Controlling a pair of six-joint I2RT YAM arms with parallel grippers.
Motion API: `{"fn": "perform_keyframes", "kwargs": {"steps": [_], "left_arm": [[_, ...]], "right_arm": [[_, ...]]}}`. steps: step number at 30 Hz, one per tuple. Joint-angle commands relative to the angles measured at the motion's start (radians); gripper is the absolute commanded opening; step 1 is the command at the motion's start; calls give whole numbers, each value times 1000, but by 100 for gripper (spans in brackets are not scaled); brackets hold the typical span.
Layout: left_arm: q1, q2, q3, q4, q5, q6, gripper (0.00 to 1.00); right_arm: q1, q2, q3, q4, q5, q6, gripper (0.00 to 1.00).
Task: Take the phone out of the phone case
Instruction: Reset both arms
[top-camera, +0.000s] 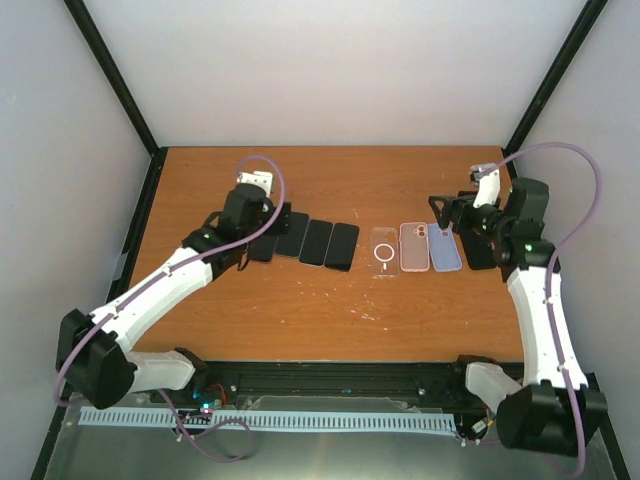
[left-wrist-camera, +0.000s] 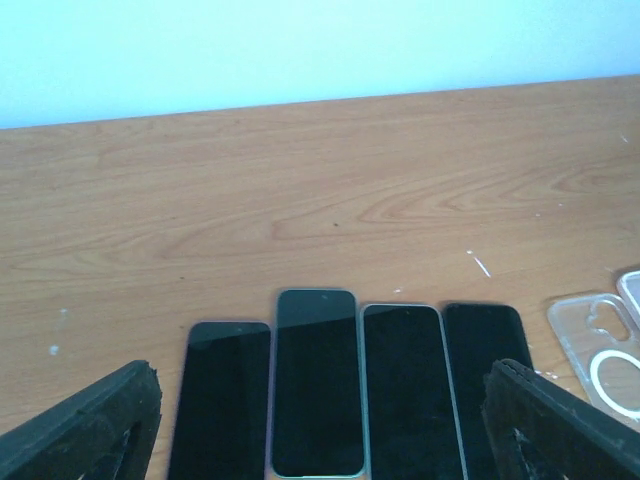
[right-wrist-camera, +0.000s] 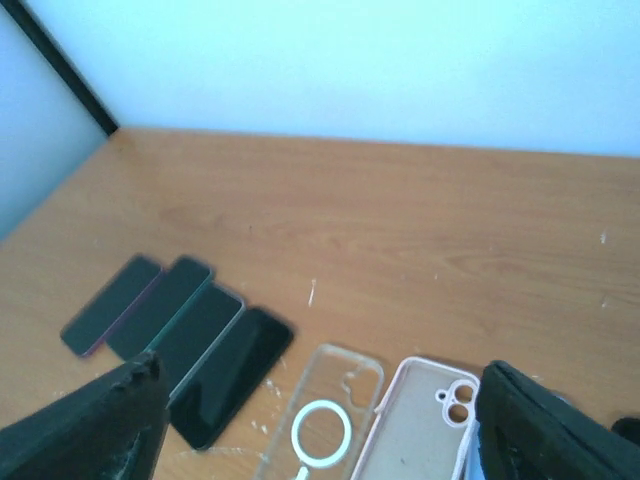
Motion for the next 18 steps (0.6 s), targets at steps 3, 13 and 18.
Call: {"fn": "perform_keyframes", "kwargs": {"steps": [3,13,18], "left_arm": [[121,-55,-76,76,117,171,89],[252,-78,-87,94,177,115,90],[291,-133,-107,107,97,92,90]], "right_arm": [[-3,-91,-177,272,7,124,100],[-3,-118,-219,301,74,146,100],[-4,-127,-158,263,263,150,100]]}}
